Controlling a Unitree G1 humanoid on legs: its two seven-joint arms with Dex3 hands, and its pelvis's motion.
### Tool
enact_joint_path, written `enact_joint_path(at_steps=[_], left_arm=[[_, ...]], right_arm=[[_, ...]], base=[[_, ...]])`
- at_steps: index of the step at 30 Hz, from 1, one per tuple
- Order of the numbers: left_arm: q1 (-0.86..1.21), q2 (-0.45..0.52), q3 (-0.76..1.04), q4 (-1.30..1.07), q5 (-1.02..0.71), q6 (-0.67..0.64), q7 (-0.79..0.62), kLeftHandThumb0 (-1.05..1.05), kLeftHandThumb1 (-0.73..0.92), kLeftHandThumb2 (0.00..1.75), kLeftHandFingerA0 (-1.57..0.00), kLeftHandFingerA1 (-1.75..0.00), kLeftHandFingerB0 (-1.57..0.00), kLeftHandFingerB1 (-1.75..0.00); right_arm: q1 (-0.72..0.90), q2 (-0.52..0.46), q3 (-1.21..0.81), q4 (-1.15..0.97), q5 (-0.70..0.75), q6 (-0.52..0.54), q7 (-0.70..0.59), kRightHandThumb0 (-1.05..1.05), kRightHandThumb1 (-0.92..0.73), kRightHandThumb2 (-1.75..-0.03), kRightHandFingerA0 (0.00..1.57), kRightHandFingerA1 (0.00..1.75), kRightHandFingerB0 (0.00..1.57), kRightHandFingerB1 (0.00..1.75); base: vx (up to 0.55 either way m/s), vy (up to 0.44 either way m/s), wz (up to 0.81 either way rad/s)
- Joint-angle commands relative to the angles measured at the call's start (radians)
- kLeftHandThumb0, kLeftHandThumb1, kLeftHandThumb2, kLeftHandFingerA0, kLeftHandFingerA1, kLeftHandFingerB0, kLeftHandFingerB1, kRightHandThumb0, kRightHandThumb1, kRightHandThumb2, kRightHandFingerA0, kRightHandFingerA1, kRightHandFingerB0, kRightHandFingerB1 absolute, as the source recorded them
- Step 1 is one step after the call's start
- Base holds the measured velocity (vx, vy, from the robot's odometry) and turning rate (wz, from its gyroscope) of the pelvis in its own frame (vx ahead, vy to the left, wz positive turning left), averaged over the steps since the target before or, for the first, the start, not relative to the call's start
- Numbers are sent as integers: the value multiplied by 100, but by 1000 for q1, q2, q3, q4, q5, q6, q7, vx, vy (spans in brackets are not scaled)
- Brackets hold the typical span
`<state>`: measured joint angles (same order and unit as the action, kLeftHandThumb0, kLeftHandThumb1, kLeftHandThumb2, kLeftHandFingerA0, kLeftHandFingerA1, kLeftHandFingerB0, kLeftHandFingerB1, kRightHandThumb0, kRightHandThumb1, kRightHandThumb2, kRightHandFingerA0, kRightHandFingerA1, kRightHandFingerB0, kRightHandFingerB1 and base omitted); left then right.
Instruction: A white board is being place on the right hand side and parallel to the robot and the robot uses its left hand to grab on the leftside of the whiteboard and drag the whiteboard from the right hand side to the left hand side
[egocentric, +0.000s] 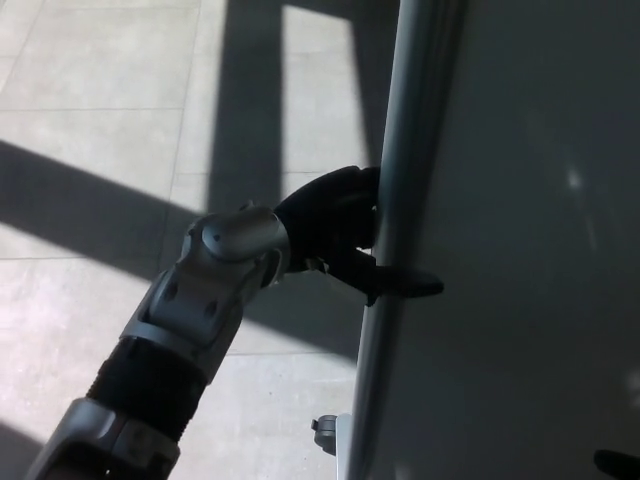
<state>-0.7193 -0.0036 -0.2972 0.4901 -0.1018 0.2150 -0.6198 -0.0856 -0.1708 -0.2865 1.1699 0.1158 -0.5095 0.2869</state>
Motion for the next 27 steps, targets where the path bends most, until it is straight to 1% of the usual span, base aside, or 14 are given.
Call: enact_joint_path(at_steps=[1,2,3,4,5,6,7,8,10,13,16,18,22,27], left_arm=[[-27,-64,-20,75,33,-42,15,-58,39,67,-12,-41,-7,-24],[-24,-75,-16,85,33,-56,19,-30,25,83,-2,-49,0,-49],[-17,-86,-9,94,33,-68,36,-55,39,67,-26,-46,-7,-33],[0,-93,-10,83,53,-81,81,-55,40,68,-44,-49,-16,-36],[7,-96,-10,78,62,-86,100,-55,40,68,-44,-49,-16,-36],[27,-103,-2,82,75,-145,138,-40,49,55,-66,-46,-31,-31],[42,-118,14,116,86,-202,195,-26,65,60,-98,-51,-58,-39],[47,-126,25,128,93,-209,232,-28,68,63,-98,-52,-66,-42],[45,-131,40,126,96,-187,261,-26,73,63,-98,-53,-73,-44],[56,-130,92,119,66,-180,269,-30,68,61,-99,-62,-80,-47],[56,-133,117,112,60,-152,275,-28,67,61,-100,-66,-81,-49],[60,-123,129,102,64,-148,277,-25,66,60,-99,-62,-83,-50],[68,-116,149,79,56,-140,271,-14,71,61,-95,-68,-85,-53],[88,-103,157,50,62,-151,266,-15,69,60,-97,-75,-83,-55]], right_arm=[[3,-2,1,-4,5,-18,-15,-48,-62,-64,97,64,59,46],[6,-2,0,-7,8,-16,-12,-42,-67,-61,99,64,64,45],[5,-3,1,-8,8,-15,-11,-41,-68,-61,99,64,65,45],[5,-6,0,-7,11,-17,-1,-40,-68,-60,98,65,65,46],[6,-7,0,-6,11,-17,3,-40,-68,-60,98,65,65,46],[2,-7,-3,-6,15,-15,4,-40,-67,-61,100,65,67,46],[0,-8,-1,-6,12,-19,0,-41,-67,-61,100,67,68,47],[-2,-9,2,-7,8,-23,-3,-41,-68,-61,100,68,68,47],[-8,-11,4,-7,6,-26,-2,-41,-68,-61,100,67,67,47],[-13,-12,13,-7,-5,-30,-10,-42,-68,-60,97,66,68,47],[-16,-12,15,-7,-2,-32,-9,-41,-69,-60,96,66,68,48],[-15,-11,15,-9,1,-35,-6,-40,-68,-61,99,68,68,48],[-22,-6,15,-4,2,-30,-14,-39,-69,-61,102,67,70,48],[-16,-3,19,-6,0,-38,-19,-38,-69,-60,101,67,70,49]], base=[[0,0,0],[0,0,0],[0,0,0],[0,0,0],[0,0,0],[0,0,0],[0,0,0],[0,0,0],[0,0,0],[0,0,0],[0,0,0],[0,0,0],[0,0,0],[0,0,0]])
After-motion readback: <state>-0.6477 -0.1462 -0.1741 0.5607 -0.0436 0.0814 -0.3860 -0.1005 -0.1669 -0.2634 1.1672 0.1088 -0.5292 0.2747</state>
